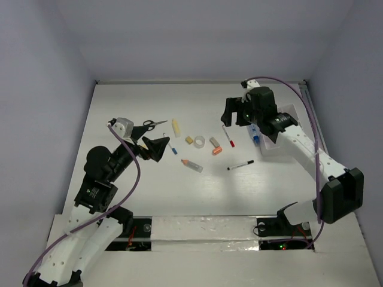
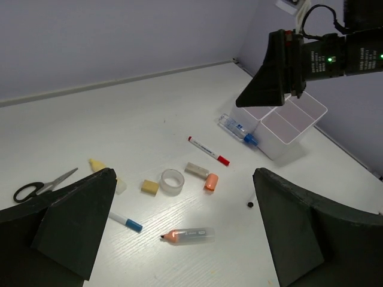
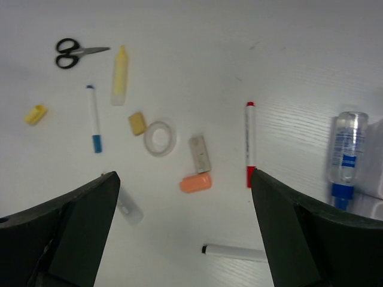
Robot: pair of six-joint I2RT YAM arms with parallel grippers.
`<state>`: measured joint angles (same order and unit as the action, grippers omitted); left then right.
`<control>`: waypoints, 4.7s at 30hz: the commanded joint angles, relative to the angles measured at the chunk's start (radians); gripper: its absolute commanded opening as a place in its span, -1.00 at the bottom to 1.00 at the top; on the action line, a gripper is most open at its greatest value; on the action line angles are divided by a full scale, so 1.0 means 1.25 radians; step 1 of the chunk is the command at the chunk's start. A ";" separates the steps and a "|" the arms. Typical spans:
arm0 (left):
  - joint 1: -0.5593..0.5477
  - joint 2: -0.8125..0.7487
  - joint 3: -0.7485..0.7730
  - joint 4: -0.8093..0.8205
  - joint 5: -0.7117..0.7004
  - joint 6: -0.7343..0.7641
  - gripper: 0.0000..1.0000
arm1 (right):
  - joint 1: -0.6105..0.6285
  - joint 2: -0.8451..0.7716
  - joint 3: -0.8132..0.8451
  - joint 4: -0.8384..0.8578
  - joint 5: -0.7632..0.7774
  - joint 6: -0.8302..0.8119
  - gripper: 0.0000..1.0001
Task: Sort the stationery into containers
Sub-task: Pick up the stationery from the center of the board.
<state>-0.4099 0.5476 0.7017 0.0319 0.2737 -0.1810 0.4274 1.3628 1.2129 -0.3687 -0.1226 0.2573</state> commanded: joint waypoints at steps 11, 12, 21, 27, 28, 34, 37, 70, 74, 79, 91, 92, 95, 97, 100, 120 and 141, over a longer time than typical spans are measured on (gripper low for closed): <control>0.008 -0.020 0.020 0.019 -0.002 0.002 0.98 | 0.026 0.213 0.144 -0.110 0.343 -0.057 0.61; 0.008 -0.020 0.020 0.020 -0.004 0.001 0.98 | 0.026 0.240 0.156 -0.122 0.356 -0.057 0.60; 0.008 -0.022 0.019 0.014 -0.021 0.001 0.98 | 0.026 0.349 0.202 -0.190 0.471 -0.039 0.55; 0.008 -0.023 0.019 0.014 -0.016 0.002 0.98 | 0.026 0.366 0.160 -0.190 0.536 -0.022 0.46; 0.008 -0.022 0.019 0.015 -0.018 0.002 0.98 | 0.026 0.370 0.159 -0.187 0.540 -0.019 0.45; 0.008 -0.013 0.020 0.014 -0.026 0.002 0.98 | 0.026 0.409 0.157 -0.175 0.558 -0.024 0.38; 0.008 -0.012 0.020 0.014 -0.026 0.002 0.98 | 0.026 0.429 0.154 -0.174 0.562 -0.024 0.37; 0.008 0.026 0.019 0.022 -0.023 -0.006 0.98 | -0.052 0.519 0.100 -0.064 0.503 -0.019 0.26; 0.008 0.025 0.014 0.036 -0.024 -0.023 0.98 | -0.052 0.520 0.083 -0.046 0.508 -0.017 0.06; 0.008 0.023 0.013 0.038 -0.031 -0.029 0.98 | -0.052 0.519 0.086 -0.038 0.540 -0.018 0.06; 0.008 0.056 0.020 0.038 -0.019 -0.048 0.98 | -0.060 0.479 0.075 -0.022 0.488 -0.027 -0.87; 0.008 0.063 0.023 0.037 -0.017 -0.054 0.98 | -0.060 0.465 0.070 -0.019 0.481 -0.035 -0.95; 0.008 0.098 0.036 0.041 -0.008 -0.065 0.96 | -0.029 0.379 0.057 -0.009 0.459 -0.062 -0.97; 0.008 0.129 0.046 0.046 0.002 -0.087 0.93 | 0.025 0.306 0.053 -0.003 0.438 -0.079 -0.98; 0.008 0.168 0.082 0.019 -0.019 -0.124 0.84 | 0.085 0.230 0.041 0.005 0.348 -0.109 -0.97; 0.008 0.473 0.071 0.321 0.225 -0.532 0.44 | 0.138 -0.084 -0.140 0.173 -0.363 -0.125 -0.98; -0.007 0.604 0.087 0.286 0.366 -0.513 0.02 | 0.176 -0.010 -0.065 0.127 -0.347 -0.171 -1.00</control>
<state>-0.4137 1.3128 0.7731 0.3920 0.6865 -0.8619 0.6373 1.3617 1.0763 -0.2359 -0.5507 0.0769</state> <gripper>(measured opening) 0.512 0.420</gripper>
